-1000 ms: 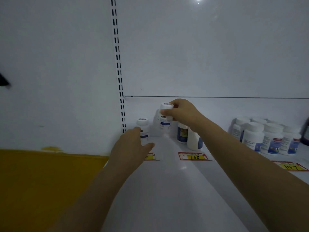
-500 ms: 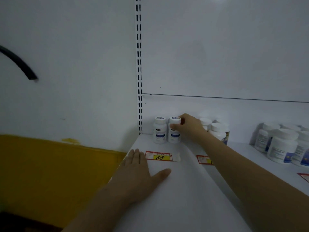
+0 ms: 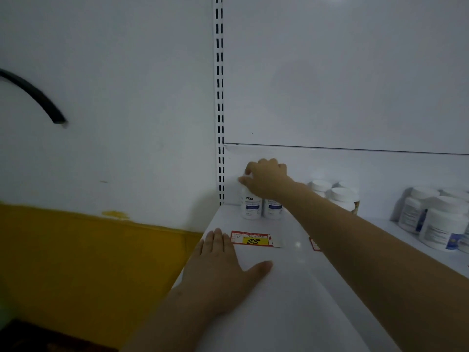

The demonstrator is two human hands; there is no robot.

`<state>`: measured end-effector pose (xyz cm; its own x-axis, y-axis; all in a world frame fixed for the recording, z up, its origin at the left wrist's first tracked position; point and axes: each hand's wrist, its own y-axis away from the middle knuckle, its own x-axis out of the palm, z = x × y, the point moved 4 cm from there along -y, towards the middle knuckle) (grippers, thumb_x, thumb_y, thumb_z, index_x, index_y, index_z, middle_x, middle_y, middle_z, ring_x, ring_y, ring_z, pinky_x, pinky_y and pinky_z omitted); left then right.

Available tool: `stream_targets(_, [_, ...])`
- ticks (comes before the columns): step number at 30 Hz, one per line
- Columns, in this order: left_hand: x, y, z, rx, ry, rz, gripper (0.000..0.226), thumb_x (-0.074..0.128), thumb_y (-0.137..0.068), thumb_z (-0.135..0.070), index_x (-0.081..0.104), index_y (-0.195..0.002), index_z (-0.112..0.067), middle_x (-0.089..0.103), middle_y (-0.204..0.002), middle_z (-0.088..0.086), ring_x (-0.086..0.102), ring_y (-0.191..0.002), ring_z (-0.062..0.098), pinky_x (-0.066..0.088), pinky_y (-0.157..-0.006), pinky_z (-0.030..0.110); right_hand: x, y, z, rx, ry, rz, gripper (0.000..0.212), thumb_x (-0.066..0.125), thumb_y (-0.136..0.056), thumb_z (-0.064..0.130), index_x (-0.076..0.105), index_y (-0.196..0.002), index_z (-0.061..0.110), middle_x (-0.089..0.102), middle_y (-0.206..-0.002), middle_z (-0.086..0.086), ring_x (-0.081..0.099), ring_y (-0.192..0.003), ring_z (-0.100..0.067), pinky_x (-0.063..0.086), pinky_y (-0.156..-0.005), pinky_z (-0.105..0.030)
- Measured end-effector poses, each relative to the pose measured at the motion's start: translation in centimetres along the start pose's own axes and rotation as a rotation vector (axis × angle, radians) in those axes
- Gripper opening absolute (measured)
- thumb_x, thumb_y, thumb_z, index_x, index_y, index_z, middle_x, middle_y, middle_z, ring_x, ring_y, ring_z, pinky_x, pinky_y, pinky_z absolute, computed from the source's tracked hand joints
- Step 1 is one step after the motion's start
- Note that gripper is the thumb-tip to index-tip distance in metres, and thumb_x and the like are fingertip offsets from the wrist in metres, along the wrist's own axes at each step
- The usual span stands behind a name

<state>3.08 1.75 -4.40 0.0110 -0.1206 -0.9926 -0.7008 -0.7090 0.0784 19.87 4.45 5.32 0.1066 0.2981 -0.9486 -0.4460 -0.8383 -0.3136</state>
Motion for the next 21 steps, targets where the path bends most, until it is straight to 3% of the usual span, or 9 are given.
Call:
stream_targets(2, [0.1, -0.1, 0.0, 0.001, 0.015, -0.002, 0.107, 0.012, -0.075, -0.084, -0.010, -0.150, -0.011, -0.011, -0.159, 0.006, -0.011, -0.146, 0.020, -0.006, -0.117, 0.038, 1.7, 0.3, 0.4, -0.007, 0.110, 0.085, 0.046, 0.036, -0.099, 0.045, 0.043, -0.134, 0.014, 0.051, -0.127, -0.014, 0.044, -0.120, -0.033, 0.029, -0.103, -0.045])
stream_targets(8, [0.0, 0.0, -0.1, 0.015, 0.033, -0.030, 0.107, 0.011, -0.075, -0.084, -0.009, -0.150, -0.011, -0.010, -0.159, 0.007, -0.009, -0.147, 0.021, -0.003, -0.119, 0.038, 1.9, 0.4, 0.4, -0.023, 0.141, 0.021, 0.039, 0.033, -0.100, 0.036, 0.047, -0.130, 0.015, 0.056, -0.121, -0.012, 0.051, -0.113, -0.030, 0.026, -0.104, -0.042])
stream_targets(12, [-0.3, 0.3, -0.2, 0.018, 0.060, -0.064, 0.107, 0.015, -0.076, -0.083, -0.007, -0.150, -0.010, -0.009, -0.159, 0.008, -0.007, -0.147, 0.021, -0.002, -0.119, 0.037, -1.0, 1.0, 0.4, -0.043, 0.016, -0.070, 0.038, 0.040, -0.098, 0.036, 0.048, -0.131, 0.019, 0.057, -0.120, -0.008, 0.051, -0.114, -0.028, 0.027, -0.101, -0.038])
stream_targets(15, [-1.3, 0.3, -0.6, 0.048, 0.202, -0.130, 0.106, 0.032, -0.079, -0.079, -0.009, -0.150, -0.011, -0.012, -0.159, 0.008, -0.003, -0.147, 0.023, 0.005, -0.118, 0.037, -5.3, 2.8, 0.1, -0.082, -0.261, -0.140, 0.045, 0.051, -0.095, 0.039, 0.045, -0.134, 0.018, 0.057, -0.127, -0.005, 0.052, -0.116, -0.024, 0.035, -0.099, -0.036])
stream_targets(17, [-2.7, -0.1, -1.4, 0.111, 0.389, -0.239, 0.102, 0.049, -0.078, -0.071, 0.006, -0.151, -0.014, 0.008, -0.159, 0.009, 0.015, -0.145, 0.026, 0.021, -0.117, 0.039, -8.2, 4.2, -0.6, -0.097, -0.465, -0.183, 0.046, 0.060, -0.090, 0.040, 0.047, -0.128, 0.016, 0.058, -0.118, -0.007, 0.055, -0.098, -0.019, 0.045, -0.078, -0.025])
stream_targets(19, [-4.7, -0.3, -2.5, 0.183, 0.617, -0.346, 0.081, 0.064, -0.075, -0.060, 0.035, -0.138, -0.018, 0.045, -0.137, 0.000, 0.046, -0.125, 0.016, 0.045, -0.099, 0.027, -10.6, 5.6, -1.6, -0.092, -0.545, -0.229, 0.044, 0.065, -0.085, 0.045, 0.052, -0.118, 0.018, 0.057, -0.105, -0.001, 0.055, -0.083, -0.011, 0.041, -0.061, -0.015])
stream_targets(21, [-7.0, 0.1, -4.3, 0.254, 0.766, -0.333, 0.052, 0.068, -0.078, -0.047, 0.043, -0.119, -0.026, 0.051, -0.108, -0.016, 0.053, -0.097, 0.001, 0.040, -0.075, 0.008, -12.2, 6.9, -2.7, -0.063, -0.620, -0.265, 0.043, 0.069, -0.079, 0.051, 0.057, -0.108, 0.021, 0.063, -0.099, 0.002, 0.059, -0.079, -0.006, 0.048, -0.063, -0.017])
